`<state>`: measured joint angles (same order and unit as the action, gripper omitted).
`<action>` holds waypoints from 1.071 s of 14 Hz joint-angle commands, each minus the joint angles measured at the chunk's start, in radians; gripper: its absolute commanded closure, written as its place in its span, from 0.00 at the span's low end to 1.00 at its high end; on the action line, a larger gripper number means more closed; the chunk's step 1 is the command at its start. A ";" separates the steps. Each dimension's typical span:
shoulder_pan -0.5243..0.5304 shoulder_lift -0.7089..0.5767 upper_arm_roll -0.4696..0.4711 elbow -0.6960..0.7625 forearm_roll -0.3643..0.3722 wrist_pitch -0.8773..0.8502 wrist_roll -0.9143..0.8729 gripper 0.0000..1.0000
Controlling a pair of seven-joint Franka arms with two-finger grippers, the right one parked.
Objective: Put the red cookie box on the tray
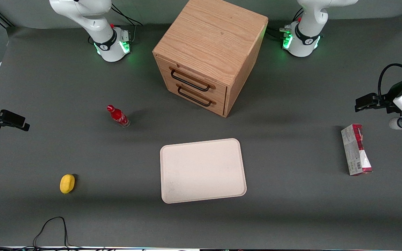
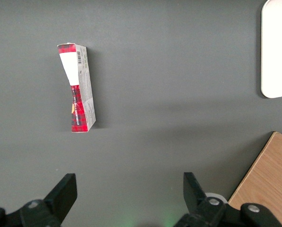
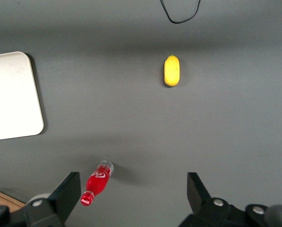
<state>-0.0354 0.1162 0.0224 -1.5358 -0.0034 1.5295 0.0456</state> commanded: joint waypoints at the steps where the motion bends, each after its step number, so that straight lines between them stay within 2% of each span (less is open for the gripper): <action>1: -0.009 -0.001 -0.001 0.017 -0.001 -0.025 -0.013 0.00; 4: 0.005 0.005 0.010 0.016 0.002 -0.025 0.000 0.00; 6: 0.063 0.005 0.024 0.000 0.013 -0.009 0.023 0.00; 8: 0.110 0.019 0.025 -0.013 0.057 0.026 0.101 0.00; 10: 0.172 0.039 0.024 -0.012 0.060 0.064 0.131 0.00; 12: 0.190 0.054 0.025 -0.024 0.060 0.083 0.172 0.00; 15: 0.203 0.043 0.024 -0.157 0.059 0.226 0.172 0.00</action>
<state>0.1677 0.1829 0.0533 -1.5924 0.0411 1.6644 0.2060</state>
